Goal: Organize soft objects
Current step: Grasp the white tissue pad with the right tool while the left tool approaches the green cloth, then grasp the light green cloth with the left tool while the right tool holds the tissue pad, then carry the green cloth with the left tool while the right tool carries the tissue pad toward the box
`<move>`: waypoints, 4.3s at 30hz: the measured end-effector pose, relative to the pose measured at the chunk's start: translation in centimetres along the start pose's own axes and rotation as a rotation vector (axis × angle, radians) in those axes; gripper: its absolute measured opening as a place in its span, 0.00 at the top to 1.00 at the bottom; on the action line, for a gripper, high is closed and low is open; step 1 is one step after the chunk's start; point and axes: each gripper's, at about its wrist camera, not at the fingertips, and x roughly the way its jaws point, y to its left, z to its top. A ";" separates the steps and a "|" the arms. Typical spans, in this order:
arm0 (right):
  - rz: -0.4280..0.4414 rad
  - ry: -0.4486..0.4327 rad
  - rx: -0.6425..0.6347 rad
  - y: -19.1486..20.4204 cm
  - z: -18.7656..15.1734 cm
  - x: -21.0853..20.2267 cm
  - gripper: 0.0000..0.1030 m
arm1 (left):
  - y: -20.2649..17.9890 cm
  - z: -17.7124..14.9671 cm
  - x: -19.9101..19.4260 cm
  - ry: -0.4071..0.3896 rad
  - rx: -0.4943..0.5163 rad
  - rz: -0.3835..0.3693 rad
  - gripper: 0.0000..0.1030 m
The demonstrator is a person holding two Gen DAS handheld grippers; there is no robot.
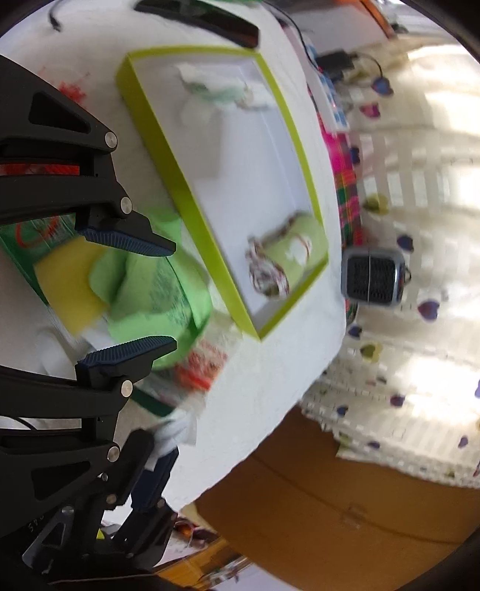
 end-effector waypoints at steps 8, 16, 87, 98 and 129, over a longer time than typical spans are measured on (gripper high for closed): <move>-0.011 -0.005 0.029 -1.4 -0.3 -0.3 0.83 | -0.8 1.0 2.6 0.062 0.031 0.031 0.58; 0.002 -0.001 0.044 -2.1 -0.5 0.0 0.83 | 0.1 1.2 4.3 0.118 0.009 0.083 0.48; 0.088 -0.058 -0.015 -0.1 4.7 -0.3 0.83 | 3.6 3.4 -6.2 -0.173 -0.111 0.126 0.89; 0.119 -0.023 -0.077 0.7 8.4 3.1 0.83 | 8.1 5.3 -5.5 -0.170 -0.171 0.176 0.89; 0.104 0.252 -0.140 1.8 12.2 20.0 0.83 | 14.2 7.1 3.3 -0.046 -0.215 0.211 0.89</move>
